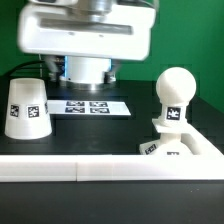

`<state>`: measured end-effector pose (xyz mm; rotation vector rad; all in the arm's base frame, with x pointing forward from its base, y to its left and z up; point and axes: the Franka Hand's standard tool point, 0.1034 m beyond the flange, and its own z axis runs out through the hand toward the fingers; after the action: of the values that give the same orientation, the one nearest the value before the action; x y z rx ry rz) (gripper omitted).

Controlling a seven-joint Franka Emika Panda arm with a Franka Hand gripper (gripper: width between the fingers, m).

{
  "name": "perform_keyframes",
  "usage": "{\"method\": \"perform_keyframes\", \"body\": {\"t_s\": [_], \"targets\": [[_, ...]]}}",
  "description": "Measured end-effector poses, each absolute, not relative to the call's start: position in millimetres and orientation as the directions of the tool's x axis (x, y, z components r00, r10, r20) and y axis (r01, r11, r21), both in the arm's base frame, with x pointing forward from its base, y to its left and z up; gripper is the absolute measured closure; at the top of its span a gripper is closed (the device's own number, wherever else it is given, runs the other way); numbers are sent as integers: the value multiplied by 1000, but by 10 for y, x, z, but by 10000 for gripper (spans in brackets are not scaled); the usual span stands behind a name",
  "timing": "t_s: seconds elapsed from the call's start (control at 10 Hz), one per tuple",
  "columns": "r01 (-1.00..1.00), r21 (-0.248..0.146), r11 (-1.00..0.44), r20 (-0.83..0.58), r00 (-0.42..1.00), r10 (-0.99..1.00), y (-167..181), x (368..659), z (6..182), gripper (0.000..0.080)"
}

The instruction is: Assemble lamp

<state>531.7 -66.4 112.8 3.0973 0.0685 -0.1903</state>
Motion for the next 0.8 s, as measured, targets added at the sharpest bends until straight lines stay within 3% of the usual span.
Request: {"method": "perform_keyframes", "body": {"t_s": [0.4,0.8], "targets": [[122,38,-992,-60,991,120,-1149,5154,1112,101],[124,46,-991,-26,992,123,-1195,5143,1148,101]]}}
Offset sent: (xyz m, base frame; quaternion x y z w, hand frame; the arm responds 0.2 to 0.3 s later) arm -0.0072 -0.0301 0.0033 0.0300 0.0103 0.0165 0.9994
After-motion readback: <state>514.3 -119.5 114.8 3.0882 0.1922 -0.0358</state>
